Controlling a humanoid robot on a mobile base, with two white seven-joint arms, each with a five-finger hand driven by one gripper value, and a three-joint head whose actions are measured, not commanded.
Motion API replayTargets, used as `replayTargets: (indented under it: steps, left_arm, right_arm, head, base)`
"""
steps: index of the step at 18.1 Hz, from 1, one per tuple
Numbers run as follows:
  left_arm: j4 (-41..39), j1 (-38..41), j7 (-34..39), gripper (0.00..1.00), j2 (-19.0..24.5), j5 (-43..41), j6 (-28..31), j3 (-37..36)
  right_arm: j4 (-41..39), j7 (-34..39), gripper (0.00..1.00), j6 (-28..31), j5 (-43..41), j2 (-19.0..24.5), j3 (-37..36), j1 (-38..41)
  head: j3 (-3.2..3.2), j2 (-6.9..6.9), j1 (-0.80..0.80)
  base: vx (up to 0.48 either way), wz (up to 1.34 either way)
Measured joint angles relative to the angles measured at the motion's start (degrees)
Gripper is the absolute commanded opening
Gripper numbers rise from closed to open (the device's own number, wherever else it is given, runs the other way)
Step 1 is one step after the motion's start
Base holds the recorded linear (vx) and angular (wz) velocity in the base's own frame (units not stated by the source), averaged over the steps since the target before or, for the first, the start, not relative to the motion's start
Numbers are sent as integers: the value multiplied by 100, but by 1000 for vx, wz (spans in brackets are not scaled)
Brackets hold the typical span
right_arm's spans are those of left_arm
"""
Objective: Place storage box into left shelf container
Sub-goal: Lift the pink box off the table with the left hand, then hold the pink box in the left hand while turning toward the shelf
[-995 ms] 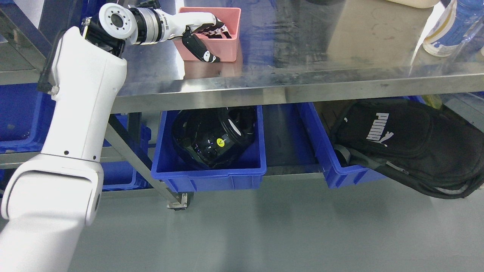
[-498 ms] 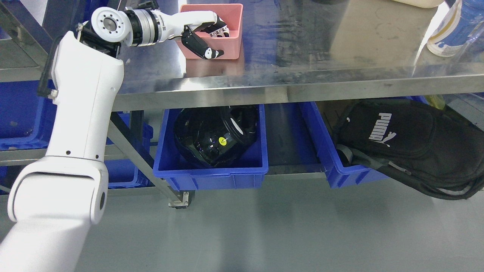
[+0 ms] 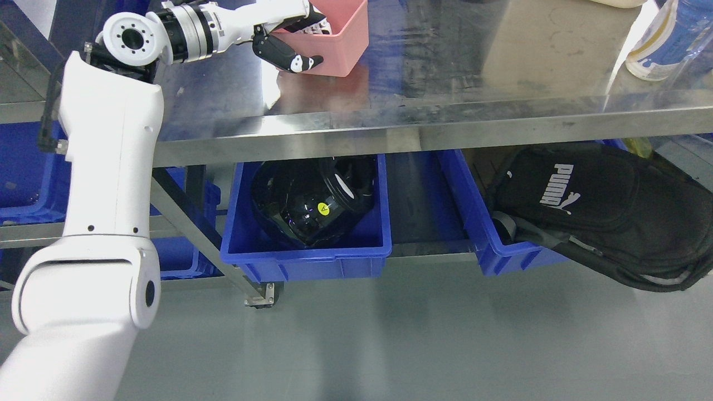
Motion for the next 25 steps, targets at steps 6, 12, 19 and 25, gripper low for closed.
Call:
replayTargets:
  steps: [6,12,19,25]
  left_arm:
    - [-532,36,-29,0,56,26,-98,415]
    - [-1359,212,-98,0,-6,39,-372,662]
    - [-2249,580,-101,1,-67,39,-589,829]
    - [-2667,797,-110,1,-94,39,-718,897]
  right_arm:
    - [0,0,99,0,0,0,0,0]
    - [0,0,99,0,0,0,0,0]
    - [0,0,99,1,0,0,0,-1]
    - [0,0,99,1,0,0,0,-1]
  head:
    - [0,0,0]
    - [0,0,0]
    - [0,0,0]
    - [0,0,0]
  base:
    - [0,-6]
    - [0,0]
    - [-1,-2]
    - [-17,76]
